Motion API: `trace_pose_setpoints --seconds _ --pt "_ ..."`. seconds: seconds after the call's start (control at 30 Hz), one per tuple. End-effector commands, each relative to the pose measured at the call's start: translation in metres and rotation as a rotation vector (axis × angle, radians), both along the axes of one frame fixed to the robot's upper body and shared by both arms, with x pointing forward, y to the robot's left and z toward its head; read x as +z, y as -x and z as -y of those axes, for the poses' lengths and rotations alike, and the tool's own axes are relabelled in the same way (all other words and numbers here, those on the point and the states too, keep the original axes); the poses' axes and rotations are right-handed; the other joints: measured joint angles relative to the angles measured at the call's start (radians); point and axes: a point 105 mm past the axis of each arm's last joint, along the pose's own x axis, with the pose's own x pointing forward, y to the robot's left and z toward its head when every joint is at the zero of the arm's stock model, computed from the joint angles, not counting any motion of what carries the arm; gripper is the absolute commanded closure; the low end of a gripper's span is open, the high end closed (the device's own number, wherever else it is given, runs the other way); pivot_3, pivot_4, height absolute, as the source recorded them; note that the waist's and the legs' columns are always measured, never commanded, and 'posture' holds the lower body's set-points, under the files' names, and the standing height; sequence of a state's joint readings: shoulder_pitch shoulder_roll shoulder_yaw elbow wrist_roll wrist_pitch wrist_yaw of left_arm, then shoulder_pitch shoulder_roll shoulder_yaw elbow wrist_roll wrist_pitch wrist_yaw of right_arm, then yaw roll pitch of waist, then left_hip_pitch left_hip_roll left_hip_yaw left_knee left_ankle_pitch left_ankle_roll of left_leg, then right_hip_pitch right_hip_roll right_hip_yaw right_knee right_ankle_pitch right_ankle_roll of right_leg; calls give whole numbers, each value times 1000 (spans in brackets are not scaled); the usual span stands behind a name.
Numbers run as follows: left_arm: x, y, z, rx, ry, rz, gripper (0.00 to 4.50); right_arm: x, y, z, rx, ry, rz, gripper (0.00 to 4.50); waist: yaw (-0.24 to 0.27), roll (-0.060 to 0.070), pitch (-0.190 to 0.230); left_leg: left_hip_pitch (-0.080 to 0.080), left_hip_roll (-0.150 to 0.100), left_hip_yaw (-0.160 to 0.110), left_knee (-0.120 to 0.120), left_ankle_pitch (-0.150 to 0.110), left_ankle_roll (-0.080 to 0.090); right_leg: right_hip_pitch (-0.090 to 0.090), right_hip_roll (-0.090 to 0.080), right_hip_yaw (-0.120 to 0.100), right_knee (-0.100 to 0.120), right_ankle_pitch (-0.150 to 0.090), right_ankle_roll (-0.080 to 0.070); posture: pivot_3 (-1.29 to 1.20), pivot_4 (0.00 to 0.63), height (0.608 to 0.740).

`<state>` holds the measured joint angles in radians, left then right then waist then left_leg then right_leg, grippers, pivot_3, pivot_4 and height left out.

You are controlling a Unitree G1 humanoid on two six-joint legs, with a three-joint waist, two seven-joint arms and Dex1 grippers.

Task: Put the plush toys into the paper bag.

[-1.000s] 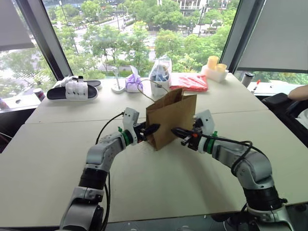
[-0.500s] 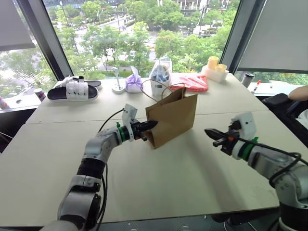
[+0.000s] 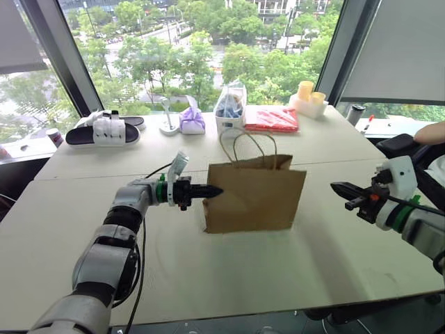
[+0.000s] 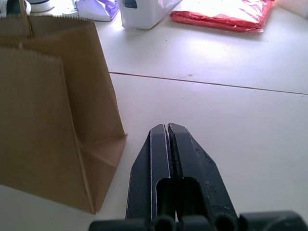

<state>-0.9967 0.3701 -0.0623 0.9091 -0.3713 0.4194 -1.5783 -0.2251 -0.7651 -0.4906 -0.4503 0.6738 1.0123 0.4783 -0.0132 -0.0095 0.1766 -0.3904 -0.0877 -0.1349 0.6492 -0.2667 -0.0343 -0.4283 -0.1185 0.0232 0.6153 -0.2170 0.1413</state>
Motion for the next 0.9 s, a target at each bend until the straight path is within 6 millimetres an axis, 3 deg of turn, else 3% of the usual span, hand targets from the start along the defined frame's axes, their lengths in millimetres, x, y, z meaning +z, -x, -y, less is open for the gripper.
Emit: trace_pose_setpoints --seconds 0.03,0.23,0.27,0.33,0.47,0.57,0.73,0.9 --pt "8 0 0 -32 -28 51 4471 11 4 -5 25 28 45 4500 1 0 0 0 0 0 0 0 0 0 0 0 0 0 0 0 150 740" --pt "-3 -10 -2 44 -69 75 4471 11 0 -13 57 37 43 4500 1 0 0 0 0 0 0 0 0 0 0 0 0 0 0 0 150 740" --pt "-6 -11 -3 55 -85 82 4240 11 0 -13 62 38 42 4500 2 0 0 0 0 0 1 0 0 0 0 0 0 0 0 0 150 740" --pt "-11 -11 -6 60 -107 88 3616 10 -2 -13 72 39 43 4500 2 0 0 0 0 0 1 0 0 0 0 0 0 0 0 0 150 740" --pt "-15 -11 -16 93 -130 113 1652 10 -4 -18 96 47 42 4500 1 0 0 0 0 0 1 0 0 0 0 0 1 0 0 0 150 740" --pt "-11 -11 -42 170 -149 180 100 10 -5 -22 133 81 34 4500 -8 0 0 0 0 0 0 0 0 0 0 0 1 0 0 0 150 740" --pt "4 -6 -70 309 -162 243 34 15 2 -28 207 145 30 4500 -2 0 0 0 1 0 0 0 0 -2 0 0 1 0 0 0 150 740" --pt "29 25 -82 381 -129 280 34 21 16 -46 349 169 10 4500 3 0 0 0 1 -2 0 0 0 0 -1 0 0 0 0 0 150 740"
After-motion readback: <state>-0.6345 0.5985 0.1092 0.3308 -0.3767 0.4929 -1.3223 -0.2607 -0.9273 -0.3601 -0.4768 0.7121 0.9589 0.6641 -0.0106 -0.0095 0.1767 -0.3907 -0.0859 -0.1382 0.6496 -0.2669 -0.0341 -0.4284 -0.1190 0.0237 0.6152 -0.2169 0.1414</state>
